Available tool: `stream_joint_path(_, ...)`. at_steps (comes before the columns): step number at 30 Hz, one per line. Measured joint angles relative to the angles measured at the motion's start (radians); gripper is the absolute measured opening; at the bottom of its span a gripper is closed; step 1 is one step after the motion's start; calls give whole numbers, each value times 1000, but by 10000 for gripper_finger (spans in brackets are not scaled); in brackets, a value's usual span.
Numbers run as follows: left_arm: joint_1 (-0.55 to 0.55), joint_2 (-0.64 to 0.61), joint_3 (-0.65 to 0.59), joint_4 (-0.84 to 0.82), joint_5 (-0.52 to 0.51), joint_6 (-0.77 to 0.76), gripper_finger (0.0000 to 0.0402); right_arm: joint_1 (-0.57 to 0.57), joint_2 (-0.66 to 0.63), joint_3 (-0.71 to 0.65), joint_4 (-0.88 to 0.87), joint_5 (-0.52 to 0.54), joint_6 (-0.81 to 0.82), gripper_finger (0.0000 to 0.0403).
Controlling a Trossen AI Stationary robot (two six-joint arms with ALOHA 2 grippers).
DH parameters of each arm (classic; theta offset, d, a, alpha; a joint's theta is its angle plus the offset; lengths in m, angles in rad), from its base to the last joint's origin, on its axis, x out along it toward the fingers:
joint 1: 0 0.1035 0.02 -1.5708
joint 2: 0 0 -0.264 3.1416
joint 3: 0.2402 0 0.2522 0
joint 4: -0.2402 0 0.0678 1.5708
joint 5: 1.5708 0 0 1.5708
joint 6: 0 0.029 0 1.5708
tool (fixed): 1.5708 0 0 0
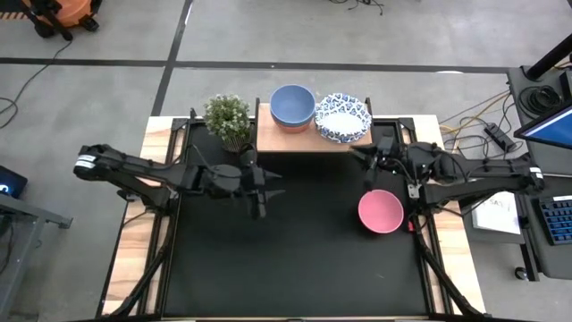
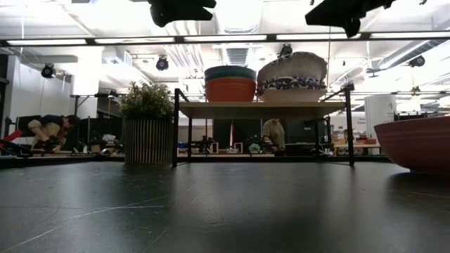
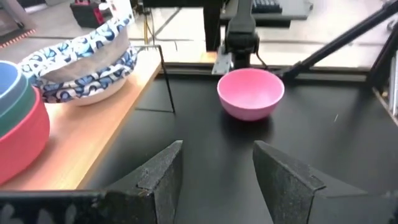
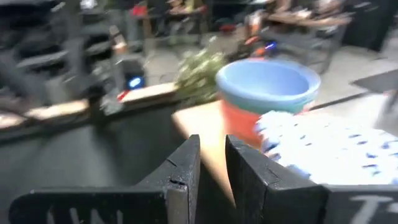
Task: Place and stack bowls onto a shelf
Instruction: Stack the white patterned bowl on top of the white patterned bowl on the shelf
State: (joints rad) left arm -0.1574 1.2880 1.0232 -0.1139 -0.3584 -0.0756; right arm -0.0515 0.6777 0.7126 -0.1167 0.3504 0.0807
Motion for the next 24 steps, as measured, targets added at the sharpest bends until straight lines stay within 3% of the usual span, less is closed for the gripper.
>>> stream_joint_path(7,0,7,-21,65,0,25,175,-121,38,4,25,143,-26,68)
stream_joint_path(13,0,12,-21,69,0,39,175,-221,145,3,9,140,17,68)
stream_joint_path(24,-1,12,-23,39,0,14,175,-226,208,7,20,139,40,68)
